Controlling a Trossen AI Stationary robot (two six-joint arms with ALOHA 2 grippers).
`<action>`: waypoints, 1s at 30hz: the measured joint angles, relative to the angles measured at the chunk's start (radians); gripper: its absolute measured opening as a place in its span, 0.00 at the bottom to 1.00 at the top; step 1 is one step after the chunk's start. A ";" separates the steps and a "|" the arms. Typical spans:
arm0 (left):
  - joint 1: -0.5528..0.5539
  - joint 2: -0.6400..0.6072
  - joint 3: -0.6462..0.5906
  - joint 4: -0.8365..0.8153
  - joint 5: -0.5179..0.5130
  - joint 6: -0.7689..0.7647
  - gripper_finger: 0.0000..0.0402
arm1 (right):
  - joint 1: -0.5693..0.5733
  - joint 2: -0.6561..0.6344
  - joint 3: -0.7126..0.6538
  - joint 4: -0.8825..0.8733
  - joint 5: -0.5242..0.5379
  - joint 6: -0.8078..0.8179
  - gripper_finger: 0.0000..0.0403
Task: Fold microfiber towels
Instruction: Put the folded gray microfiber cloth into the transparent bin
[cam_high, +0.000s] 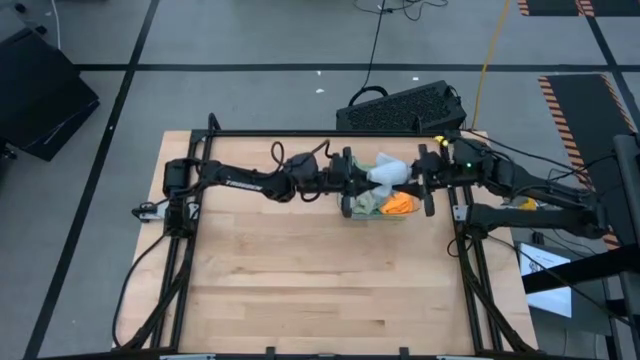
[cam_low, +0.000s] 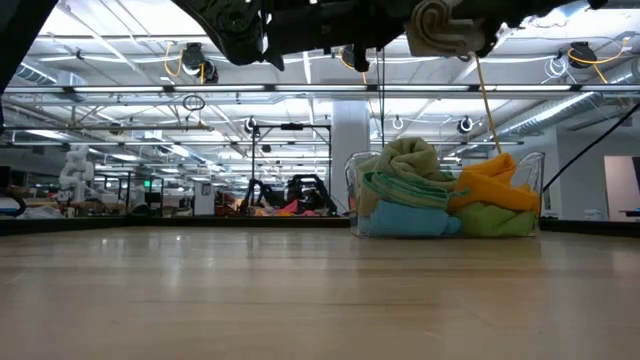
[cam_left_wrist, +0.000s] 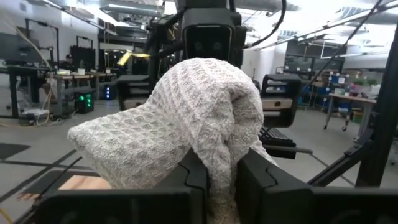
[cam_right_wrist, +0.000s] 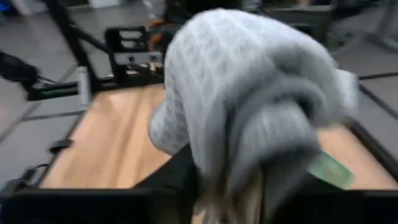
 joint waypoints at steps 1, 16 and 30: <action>0.004 0.000 0.000 0.000 0.004 -0.009 0.10 | 0.000 -0.018 0.000 -0.023 0.034 -0.004 0.31; 0.094 0.168 0.126 -0.005 -0.083 -0.326 0.10 | 0.001 -0.236 0.000 -0.131 0.251 -0.083 0.59; 0.077 0.320 0.328 -0.296 -0.067 -0.543 0.10 | 0.001 -0.252 0.000 -0.117 0.250 -0.142 0.54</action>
